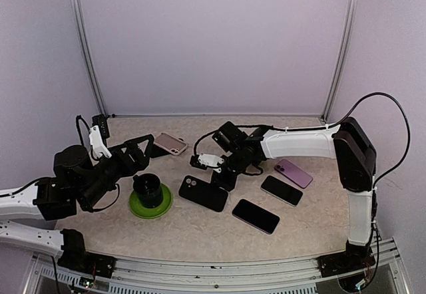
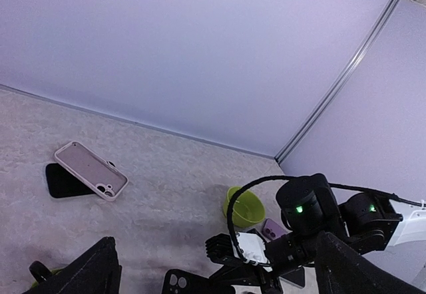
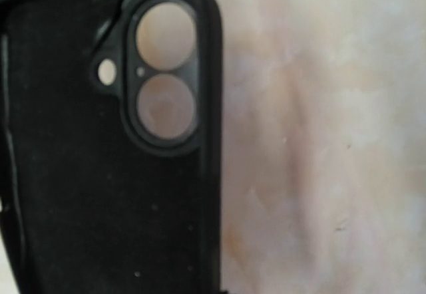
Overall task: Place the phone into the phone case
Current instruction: Place the phone case at the center of the board.
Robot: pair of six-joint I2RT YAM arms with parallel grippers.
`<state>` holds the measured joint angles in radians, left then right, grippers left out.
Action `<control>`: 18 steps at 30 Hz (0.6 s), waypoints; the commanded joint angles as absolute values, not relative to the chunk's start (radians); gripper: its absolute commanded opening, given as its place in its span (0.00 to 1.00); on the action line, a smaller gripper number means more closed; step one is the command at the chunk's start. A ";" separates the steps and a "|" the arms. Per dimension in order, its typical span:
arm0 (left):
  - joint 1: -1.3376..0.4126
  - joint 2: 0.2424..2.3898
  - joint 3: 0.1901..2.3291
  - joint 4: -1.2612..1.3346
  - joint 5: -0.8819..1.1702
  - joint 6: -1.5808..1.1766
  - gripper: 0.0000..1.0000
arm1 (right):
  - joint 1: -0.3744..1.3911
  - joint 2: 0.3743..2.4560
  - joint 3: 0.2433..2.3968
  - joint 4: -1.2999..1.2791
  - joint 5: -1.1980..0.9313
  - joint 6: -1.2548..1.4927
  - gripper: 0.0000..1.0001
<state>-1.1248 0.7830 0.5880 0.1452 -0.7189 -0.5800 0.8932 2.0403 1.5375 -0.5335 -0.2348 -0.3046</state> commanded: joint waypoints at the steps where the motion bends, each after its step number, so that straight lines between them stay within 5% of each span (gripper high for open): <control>1: -1.129 0.778 0.565 0.124 -0.723 -0.606 0.99 | 0.877 2.082 1.607 -0.585 -0.213 -0.382 0.00; 9: -1.129 0.776 0.554 0.126 -0.720 -0.614 0.99 | 0.861 2.162 1.664 -0.604 -0.247 -0.399 0.01; 18: -1.130 0.802 0.549 0.146 -0.708 -0.622 0.99 | 0.856 2.153 1.648 -0.578 -0.209 -0.397 0.25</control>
<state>-1.1248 0.7914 0.5587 0.1307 -0.7155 -0.6109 0.8669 2.1506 1.6386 -0.5858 -0.2241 -0.3931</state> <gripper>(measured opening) 0.989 0.217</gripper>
